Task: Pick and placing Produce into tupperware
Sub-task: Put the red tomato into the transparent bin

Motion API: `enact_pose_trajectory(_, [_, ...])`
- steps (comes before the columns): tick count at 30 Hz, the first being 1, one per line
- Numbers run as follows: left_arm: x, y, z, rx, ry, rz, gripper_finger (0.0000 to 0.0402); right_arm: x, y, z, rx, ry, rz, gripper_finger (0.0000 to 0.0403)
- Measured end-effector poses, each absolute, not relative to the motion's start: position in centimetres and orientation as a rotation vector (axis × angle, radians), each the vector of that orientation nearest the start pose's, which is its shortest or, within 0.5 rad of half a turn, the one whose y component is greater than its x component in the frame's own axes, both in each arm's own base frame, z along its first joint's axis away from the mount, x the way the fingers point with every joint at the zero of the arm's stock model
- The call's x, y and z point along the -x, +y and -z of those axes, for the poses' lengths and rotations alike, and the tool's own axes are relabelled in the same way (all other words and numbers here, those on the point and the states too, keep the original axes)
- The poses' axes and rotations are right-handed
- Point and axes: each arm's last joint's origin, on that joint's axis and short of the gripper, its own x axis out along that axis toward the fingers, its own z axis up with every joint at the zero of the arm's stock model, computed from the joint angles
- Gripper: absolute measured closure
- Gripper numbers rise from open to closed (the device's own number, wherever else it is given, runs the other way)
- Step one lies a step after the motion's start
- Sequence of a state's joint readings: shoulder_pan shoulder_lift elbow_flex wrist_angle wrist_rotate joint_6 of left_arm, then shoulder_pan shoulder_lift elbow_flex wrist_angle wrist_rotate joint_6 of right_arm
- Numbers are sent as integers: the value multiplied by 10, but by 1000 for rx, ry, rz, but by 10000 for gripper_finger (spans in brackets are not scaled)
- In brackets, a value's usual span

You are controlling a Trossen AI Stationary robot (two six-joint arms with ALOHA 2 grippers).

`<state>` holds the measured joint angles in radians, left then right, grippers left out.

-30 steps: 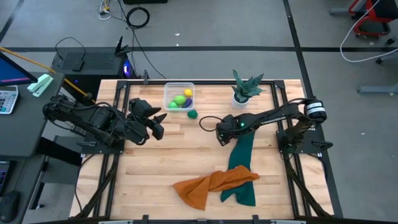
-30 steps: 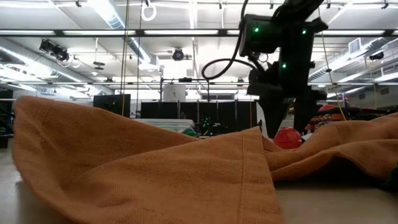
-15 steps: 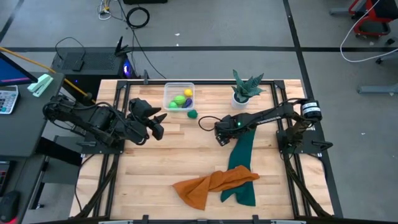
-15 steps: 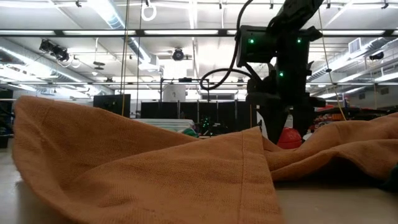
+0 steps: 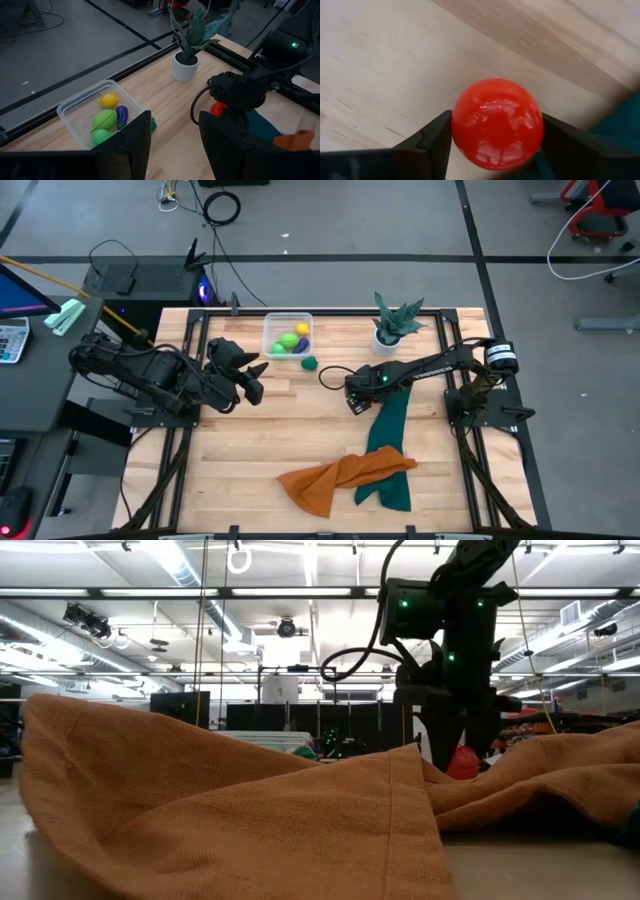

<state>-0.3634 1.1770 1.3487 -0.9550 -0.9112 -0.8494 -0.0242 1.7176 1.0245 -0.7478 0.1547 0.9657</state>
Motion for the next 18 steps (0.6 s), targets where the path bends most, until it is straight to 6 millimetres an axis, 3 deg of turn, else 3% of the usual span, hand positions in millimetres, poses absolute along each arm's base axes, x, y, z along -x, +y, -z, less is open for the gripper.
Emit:
enact_pose_trajectory(9, [-205, -53, -388, 330, 365, -732, 230, -305, -12, -168, -704, 1202, 798, 182])
enact_pose_trajectory(18, [-205, -53, -388, 330, 365, -732, 230, -327, -12, -198, -676, 1111, 702, 182])
